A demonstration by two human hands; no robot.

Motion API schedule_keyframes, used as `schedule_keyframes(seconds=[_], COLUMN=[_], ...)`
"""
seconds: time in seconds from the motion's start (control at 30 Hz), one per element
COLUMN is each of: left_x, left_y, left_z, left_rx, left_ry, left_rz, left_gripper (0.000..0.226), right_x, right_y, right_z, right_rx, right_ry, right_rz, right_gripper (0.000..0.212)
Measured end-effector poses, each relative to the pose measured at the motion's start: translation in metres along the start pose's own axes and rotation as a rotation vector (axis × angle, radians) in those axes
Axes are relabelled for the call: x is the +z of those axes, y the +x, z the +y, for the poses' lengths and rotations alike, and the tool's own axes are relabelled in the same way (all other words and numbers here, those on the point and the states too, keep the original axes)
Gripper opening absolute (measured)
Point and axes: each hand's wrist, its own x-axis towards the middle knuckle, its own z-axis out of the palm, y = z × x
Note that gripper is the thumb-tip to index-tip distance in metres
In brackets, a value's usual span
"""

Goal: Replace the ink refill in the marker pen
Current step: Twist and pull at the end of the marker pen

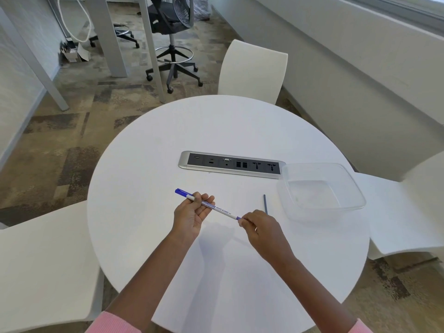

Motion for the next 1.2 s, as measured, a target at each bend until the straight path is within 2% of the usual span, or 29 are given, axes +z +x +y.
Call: schedule_keyframes(seconds=[0.13,0.27,0.43,0.57,0.73,0.97,1.2], left_x=[-0.001,-0.001,0.0,-0.001,-0.002,-0.004,-0.008], left_y=[-0.001,-0.003,-0.003,-0.002,0.0,0.004,0.01], left_z=[0.0,0.0,0.001,0.0,0.0,0.0,0.004], left_rx=[0.004,0.001,0.0,0.006,0.001,-0.002,0.01], left_ry=[-0.006,0.009,0.007,-0.012,-0.022,-0.026,-0.044], left_rz=[0.003,0.015,0.015,0.005,0.015,0.032,0.048], left_gripper=[0.018,0.018,0.019,0.019,0.019,0.018,0.021], right_x=[-0.004,-0.003,0.0,0.0,0.001,0.0,0.0], right_y=[0.001,0.0,-0.001,-0.001,0.0,0.007,0.014], right_z=[-0.001,-0.002,0.0,0.003,0.008,0.015,0.034], right_rx=[0.103,0.109,0.112,0.139,0.24,0.323,0.447], right_ry=[0.146,0.192,0.166,0.209,0.385,0.647,0.727], right_rz=[-0.086,-0.087,-0.053,-0.103,-0.143,-0.217,-0.221], right_gripper=[0.028,0.012,0.002,0.015,0.032,0.036,0.039])
